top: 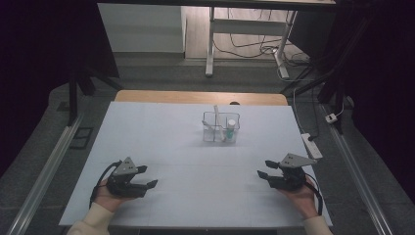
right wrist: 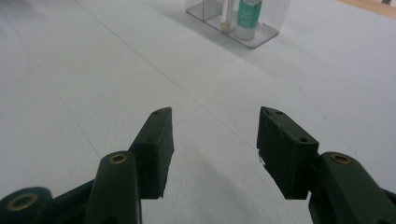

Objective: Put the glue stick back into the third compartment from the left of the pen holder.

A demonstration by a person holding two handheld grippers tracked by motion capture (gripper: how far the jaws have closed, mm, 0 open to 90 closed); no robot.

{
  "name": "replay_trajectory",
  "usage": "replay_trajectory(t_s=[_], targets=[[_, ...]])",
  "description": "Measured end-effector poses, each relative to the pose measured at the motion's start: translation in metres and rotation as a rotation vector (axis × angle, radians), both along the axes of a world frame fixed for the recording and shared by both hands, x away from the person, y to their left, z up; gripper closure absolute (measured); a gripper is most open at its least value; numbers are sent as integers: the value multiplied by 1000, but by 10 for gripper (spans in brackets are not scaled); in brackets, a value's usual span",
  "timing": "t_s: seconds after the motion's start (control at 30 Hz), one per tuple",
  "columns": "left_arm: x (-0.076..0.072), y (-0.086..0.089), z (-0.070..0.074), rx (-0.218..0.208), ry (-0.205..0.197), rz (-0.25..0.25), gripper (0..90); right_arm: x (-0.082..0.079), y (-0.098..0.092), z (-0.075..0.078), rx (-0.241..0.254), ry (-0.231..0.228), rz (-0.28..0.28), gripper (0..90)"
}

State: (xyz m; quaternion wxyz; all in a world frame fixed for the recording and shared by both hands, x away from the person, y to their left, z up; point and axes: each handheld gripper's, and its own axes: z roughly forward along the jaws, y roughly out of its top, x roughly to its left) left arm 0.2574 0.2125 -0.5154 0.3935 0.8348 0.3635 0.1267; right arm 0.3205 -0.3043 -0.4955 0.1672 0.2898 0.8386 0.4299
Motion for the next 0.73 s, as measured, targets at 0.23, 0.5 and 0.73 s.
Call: replay_trajectory(t_s=[0.23,0.5,0.73], targets=[[0,1,0,0,-8,5,305,0,-1,-5,-7,11,-3,453],[0,1,1,3,-10,6,305,-1,-1,-4,-10,5,0,453],[0,2,1,3,-9,7,305,-1,0,-5,-22,3,4,444]])
